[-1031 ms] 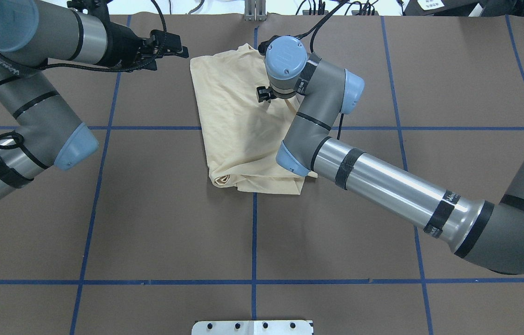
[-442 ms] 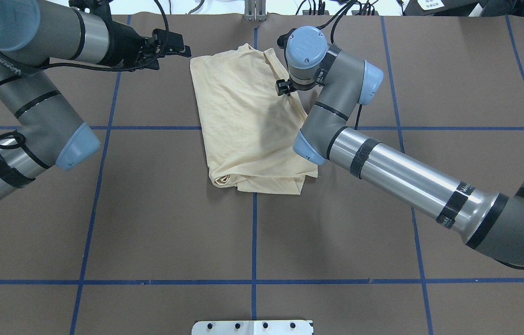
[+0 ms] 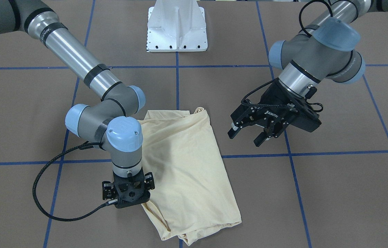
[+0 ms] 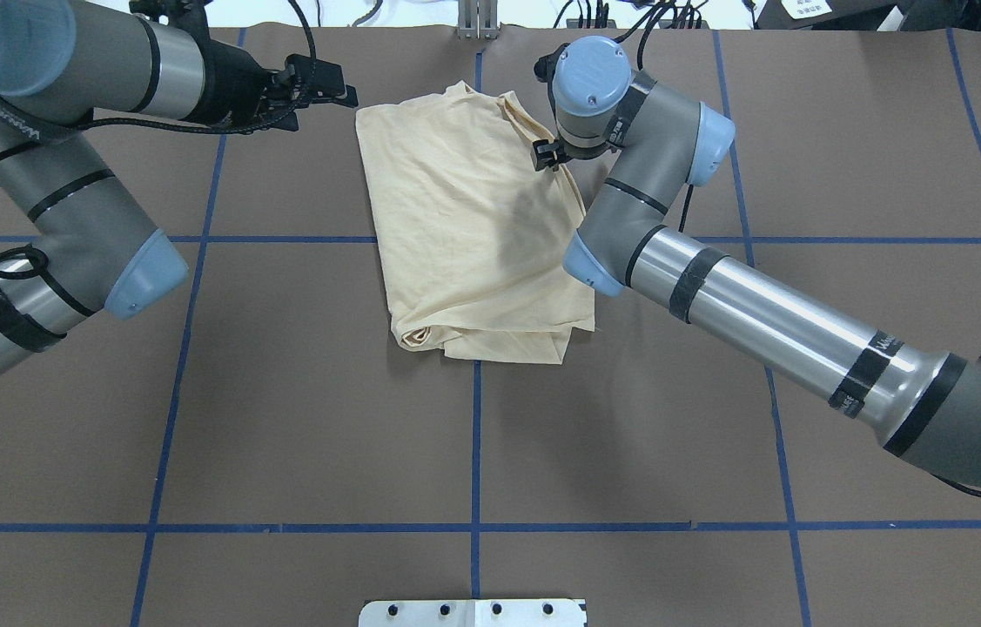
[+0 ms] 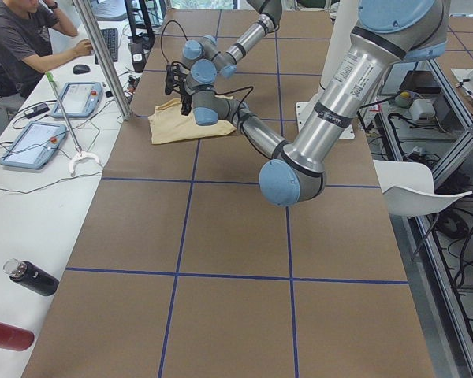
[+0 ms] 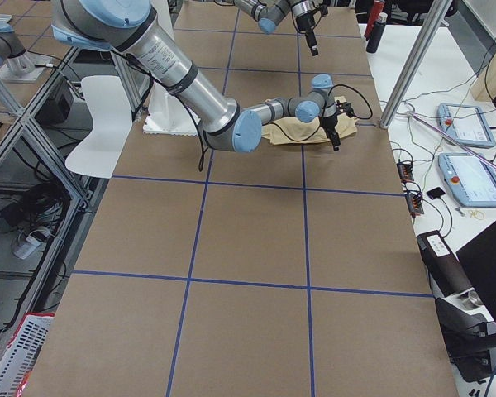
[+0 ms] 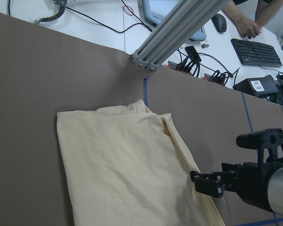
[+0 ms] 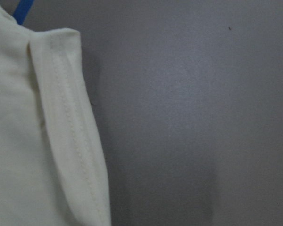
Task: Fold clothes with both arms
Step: 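Move the right gripper to the shirt's far corner near the collar, then lower the left gripper to the near corner while the right holds the far corner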
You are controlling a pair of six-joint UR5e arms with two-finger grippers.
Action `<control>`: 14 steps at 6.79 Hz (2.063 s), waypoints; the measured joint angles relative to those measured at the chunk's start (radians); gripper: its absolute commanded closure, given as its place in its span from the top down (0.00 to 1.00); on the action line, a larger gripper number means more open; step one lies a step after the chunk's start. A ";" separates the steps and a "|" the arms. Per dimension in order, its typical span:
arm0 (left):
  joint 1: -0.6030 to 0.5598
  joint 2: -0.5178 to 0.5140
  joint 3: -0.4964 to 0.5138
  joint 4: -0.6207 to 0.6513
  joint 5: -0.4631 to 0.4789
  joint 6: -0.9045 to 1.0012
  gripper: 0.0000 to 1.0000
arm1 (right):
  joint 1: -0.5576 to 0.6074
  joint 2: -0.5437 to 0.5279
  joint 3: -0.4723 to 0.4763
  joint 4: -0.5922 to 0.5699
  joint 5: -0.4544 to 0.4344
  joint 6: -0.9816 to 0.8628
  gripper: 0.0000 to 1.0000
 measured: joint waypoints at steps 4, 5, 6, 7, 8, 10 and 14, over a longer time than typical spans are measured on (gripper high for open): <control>0.002 -0.001 -0.001 0.000 -0.001 -0.006 1.00 | 0.050 -0.015 0.029 -0.002 0.049 -0.051 1.00; 0.009 0.000 -0.010 0.001 -0.002 -0.030 1.00 | 0.057 -0.021 0.073 -0.005 0.083 -0.042 1.00; 0.026 0.002 -0.024 0.003 -0.002 -0.092 1.00 | 0.062 -0.040 0.131 -0.010 0.127 -0.014 1.00; 0.058 0.005 -0.041 0.004 0.000 -0.181 1.00 | 0.063 -0.072 0.208 -0.027 0.179 0.028 1.00; 0.097 0.020 -0.057 0.004 0.007 -0.285 1.00 | 0.063 -0.110 0.301 -0.069 0.233 0.070 1.00; 0.187 0.089 -0.094 0.004 0.075 -0.501 1.00 | 0.063 -0.186 0.475 -0.136 0.334 0.166 1.00; 0.425 0.137 -0.113 0.122 0.285 -0.727 0.94 | 0.065 -0.256 0.597 -0.137 0.382 0.272 1.00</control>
